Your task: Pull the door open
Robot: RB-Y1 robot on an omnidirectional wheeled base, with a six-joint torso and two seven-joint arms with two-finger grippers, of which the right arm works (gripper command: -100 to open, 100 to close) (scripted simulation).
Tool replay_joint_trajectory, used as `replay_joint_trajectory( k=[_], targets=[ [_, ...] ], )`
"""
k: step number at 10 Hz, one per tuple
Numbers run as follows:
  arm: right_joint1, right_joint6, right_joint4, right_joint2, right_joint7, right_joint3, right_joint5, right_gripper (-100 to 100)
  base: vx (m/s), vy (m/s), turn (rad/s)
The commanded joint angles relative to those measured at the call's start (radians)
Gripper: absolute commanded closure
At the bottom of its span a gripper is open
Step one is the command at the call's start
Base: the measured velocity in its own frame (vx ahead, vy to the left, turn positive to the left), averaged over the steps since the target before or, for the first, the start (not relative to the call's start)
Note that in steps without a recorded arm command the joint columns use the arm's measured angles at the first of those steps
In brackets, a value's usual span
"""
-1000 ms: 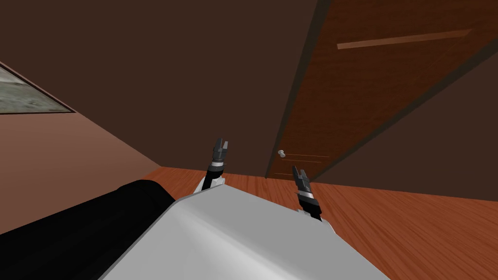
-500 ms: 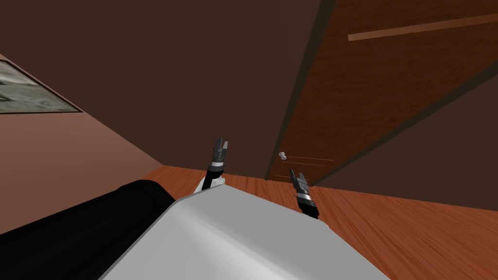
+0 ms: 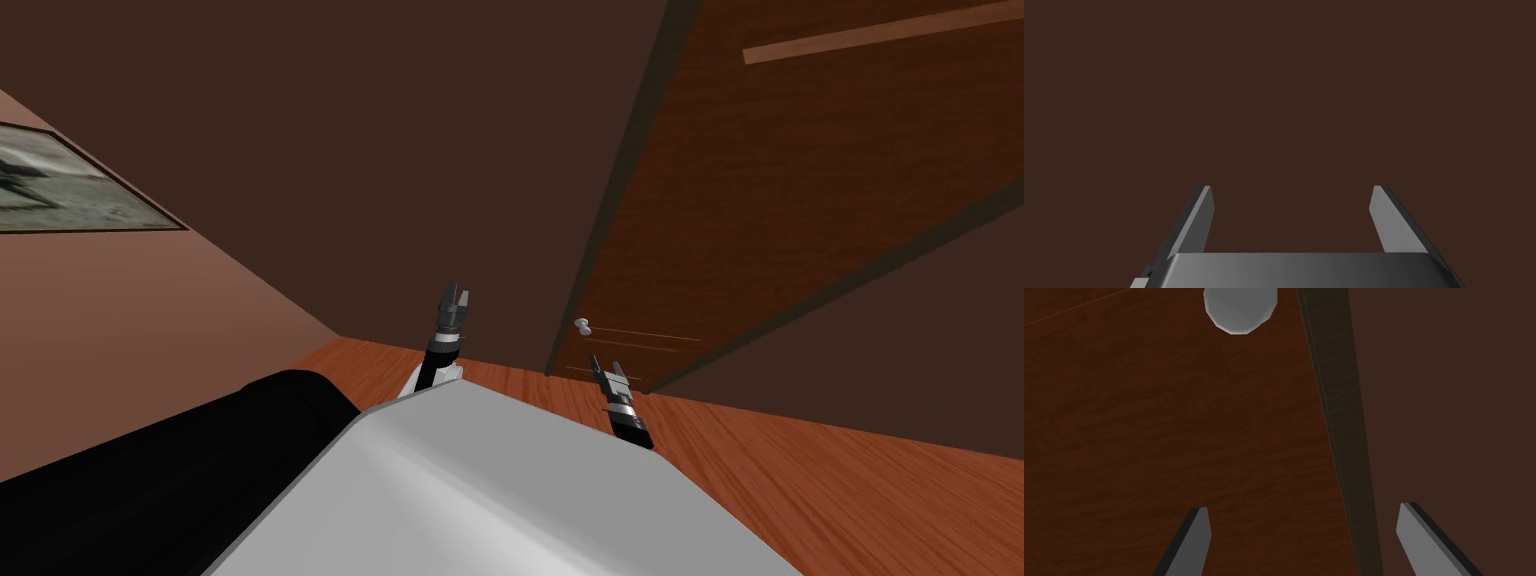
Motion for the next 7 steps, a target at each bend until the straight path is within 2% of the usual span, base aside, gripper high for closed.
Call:
replay_joint_trajectory(
  k=[1,5,6,7],
  targets=[
    [-0.005,-0.007,0.028,-0.002,0.022,-0.001,0.004,-100,0.049,-0.039,0.019],
    [-0.032,-0.025,0.137,-0.011,0.119,-0.005,0.025,-100,0.060,-0.031,0.046],
    [-0.032,-0.025,0.137,-0.011,0.119,-0.005,0.025,-100,0.047,-0.037,0.014],
    [-0.037,-0.029,0.159,-0.013,0.138,-0.006,0.030,-100,0.046,-0.029,0.022]
  ],
)
